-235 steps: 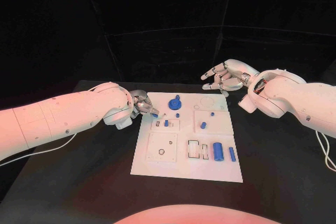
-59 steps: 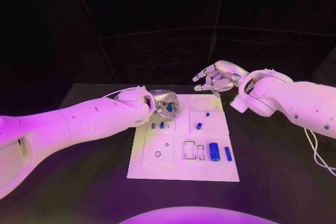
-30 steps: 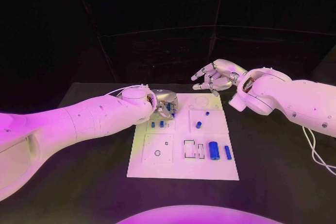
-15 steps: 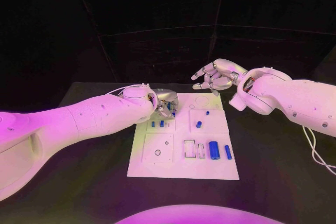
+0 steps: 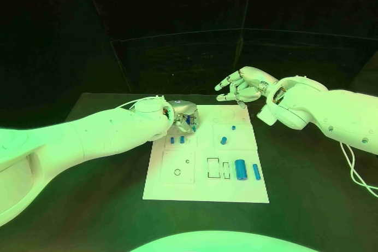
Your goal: Assemble the parts on the task board
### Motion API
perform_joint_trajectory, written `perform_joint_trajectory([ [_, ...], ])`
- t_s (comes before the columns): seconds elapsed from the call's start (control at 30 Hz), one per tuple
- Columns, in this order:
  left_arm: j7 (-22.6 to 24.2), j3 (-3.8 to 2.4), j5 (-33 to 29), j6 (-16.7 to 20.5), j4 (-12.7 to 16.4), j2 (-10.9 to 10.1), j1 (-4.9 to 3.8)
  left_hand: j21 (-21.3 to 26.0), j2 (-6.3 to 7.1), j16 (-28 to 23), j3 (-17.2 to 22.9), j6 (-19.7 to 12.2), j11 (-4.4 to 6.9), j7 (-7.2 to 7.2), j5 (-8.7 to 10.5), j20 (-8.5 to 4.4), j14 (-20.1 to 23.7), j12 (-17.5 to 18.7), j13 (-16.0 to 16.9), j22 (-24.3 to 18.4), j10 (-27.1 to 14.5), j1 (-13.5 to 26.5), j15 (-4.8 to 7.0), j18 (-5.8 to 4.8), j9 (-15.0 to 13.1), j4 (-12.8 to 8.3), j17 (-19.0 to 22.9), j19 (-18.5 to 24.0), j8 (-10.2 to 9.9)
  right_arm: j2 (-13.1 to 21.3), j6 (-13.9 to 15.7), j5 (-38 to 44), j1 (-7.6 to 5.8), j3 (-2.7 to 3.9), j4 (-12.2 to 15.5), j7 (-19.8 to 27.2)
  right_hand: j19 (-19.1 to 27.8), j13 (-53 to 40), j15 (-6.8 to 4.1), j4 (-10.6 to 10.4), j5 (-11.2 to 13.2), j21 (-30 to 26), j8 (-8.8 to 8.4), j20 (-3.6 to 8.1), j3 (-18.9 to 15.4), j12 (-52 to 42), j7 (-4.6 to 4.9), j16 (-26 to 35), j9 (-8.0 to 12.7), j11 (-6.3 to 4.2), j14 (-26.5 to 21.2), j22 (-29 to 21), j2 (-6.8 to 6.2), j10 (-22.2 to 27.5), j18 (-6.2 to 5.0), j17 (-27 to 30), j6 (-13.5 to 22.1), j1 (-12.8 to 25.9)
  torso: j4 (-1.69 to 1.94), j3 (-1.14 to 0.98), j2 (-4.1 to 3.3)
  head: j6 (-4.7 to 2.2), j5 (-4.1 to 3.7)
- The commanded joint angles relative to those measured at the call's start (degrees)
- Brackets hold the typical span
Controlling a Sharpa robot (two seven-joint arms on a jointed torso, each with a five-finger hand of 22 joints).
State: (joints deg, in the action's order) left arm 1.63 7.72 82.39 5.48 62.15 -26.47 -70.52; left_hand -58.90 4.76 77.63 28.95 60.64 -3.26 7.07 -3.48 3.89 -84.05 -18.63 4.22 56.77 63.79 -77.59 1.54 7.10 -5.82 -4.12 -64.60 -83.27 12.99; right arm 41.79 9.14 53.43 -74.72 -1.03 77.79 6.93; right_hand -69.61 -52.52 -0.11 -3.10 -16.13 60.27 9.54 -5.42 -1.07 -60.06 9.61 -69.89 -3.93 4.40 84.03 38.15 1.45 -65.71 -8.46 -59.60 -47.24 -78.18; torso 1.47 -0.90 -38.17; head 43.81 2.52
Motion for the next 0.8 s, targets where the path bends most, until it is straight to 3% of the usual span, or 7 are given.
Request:
perform_joint_trajectory([
  [0.03, 1.61, -0.17, -2.17, 3.44, 1.49, -0.88, -0.07, -0.32, -0.16, 0.23, 0.43, 0.32, -0.1, 0.17, 0.09, -0.05, -1.54, 0.42, -0.07, 0.07, 0.36, 0.48, 0.07, -0.37, 0.1, -0.04, 0.12, -0.28, -0.4, 0.04, -0.42, -0.1, -0.11, 0.03, -0.09, 0.67, 0.19, -0.05, -0.33, -0.24, -0.35, -0.34, 0.23, -0.11, 0.0, -0.13, 0.04, 0.07, 0.03, -0.05, -0.07, -0.01, 0.37, 0.25, -0.46, -0.05, 0.31, 0.26, 0.13, 0.0, 0.05, -0.09, -0.07],
  [0.23, 1.93, -2.0, -4.53, 4.89, 4.52, -3.07, -0.09, -0.22, -0.09, 0.23, 0.62, 0.37, -0.15, 0.22, 0.08, -0.01, -1.52, 0.83, -0.13, 0.0, 0.5, 0.62, 0.02, -0.35, 0.17, -0.17, 0.23, -0.24, -0.64, 0.08, -0.41, -0.1, -0.1, 0.03, -0.37, 0.72, 0.19, -0.05, -0.33, -0.24, -0.35, -0.34, 0.23, -0.11, 0.0, -0.13, 0.04, 0.07, 0.03, -0.05, -0.07, -0.01, 0.37, 0.25, -0.46, -0.05, 0.31, 0.26, 0.11, 0.0, 0.03, -0.28, 0.19],
  [0.33, 1.59, -2.55, -5.51, 4.48, 5.83, -4.41, -0.14, -0.22, -0.09, 0.23, 0.62, 0.37, -0.15, 0.22, 0.08, -0.01, -1.52, 0.83, -0.13, 0.0, 0.5, 0.62, 0.02, -0.35, 0.17, -0.17, 0.23, -0.24, -0.64, 0.12, -0.43, -0.1, -0.1, 0.03, -0.46, 0.72, 0.19, -0.05, -0.33, -0.24, -0.35, -0.34, 0.23, -0.11, 0.0, -0.13, 0.04, 0.07, 0.03, -0.05, -0.07, -0.01, 0.37, 0.25, -0.46, -0.05, 0.31, 0.26, 0.08, -0.03, 0.05, -0.27, 0.37],
  [0.4, 1.36, -2.73, -5.88, 4.19, 6.64, -5.33, -0.16, -0.22, -0.09, 0.23, 0.62, 0.37, -0.15, 0.22, 0.08, -0.01, -1.52, 0.83, -0.13, 0.0, 0.5, 0.62, 0.02, -0.35, 0.17, -0.17, 0.23, -0.24, -0.64, 0.16, -0.43, -0.1, -0.1, 0.03, -0.49, 0.72, 0.19, -0.05, -0.33, -0.24, -0.35, -0.34, 0.23, -0.11, 0.0, -0.13, 0.04, 0.07, 0.03, -0.05, -0.07, -0.01, 0.37, 0.25, -0.46, -0.05, 0.31, 0.26, 0.11, -0.09, 0.06, -0.28, 0.44],
  [0.6, 0.5, -2.95, -6.72, 3.26, 8.68, -8.42, -0.18, -0.3, 0.03, 0.22, 0.71, 0.44, -0.17, 0.24, 0.08, 0.01, -1.51, 1.04, -0.14, 0.1, 0.63, 0.68, 0.0, -0.36, 0.21, -0.3, 0.31, -0.25, -0.77, 0.31, -0.44, -0.1, -0.1, 0.03, -0.52, 0.71, 0.19, -0.05, -0.33, -0.24, -0.35, -0.34, 0.23, -0.11, 0.0, -0.13, 0.04, 0.07, 0.03, -0.05, -0.07, -0.01, 0.37, 0.25, -0.46, -0.05, 0.31, 0.26, 0.12, 0.01, 0.0, -0.38, 0.39],
  [0.8, -0.16, -2.97, -7.22, 1.9, 9.03, -10.71, -0.17, -0.39, 0.14, 0.24, 0.81, 0.64, -0.16, 0.24, 0.09, 0.03, -1.5, 1.31, -0.14, 0.23, 0.91, 0.85, -0.01, -0.37, 0.23, -0.41, 0.38, -0.26, -0.89, 0.44, -0.41, -0.1, -0.1, 0.03, -0.5, 0.68, 0.19, -0.05, -0.33, -0.24, -0.35, -0.34, 0.23, -0.11, 0.0, -0.13, 0.04, 0.07, 0.03, -0.05, -0.07, -0.01, 0.37, 0.25, -0.46, -0.05, 0.31, 0.26, 0.0, -0.04, 0.04, -0.38, 0.7],
])
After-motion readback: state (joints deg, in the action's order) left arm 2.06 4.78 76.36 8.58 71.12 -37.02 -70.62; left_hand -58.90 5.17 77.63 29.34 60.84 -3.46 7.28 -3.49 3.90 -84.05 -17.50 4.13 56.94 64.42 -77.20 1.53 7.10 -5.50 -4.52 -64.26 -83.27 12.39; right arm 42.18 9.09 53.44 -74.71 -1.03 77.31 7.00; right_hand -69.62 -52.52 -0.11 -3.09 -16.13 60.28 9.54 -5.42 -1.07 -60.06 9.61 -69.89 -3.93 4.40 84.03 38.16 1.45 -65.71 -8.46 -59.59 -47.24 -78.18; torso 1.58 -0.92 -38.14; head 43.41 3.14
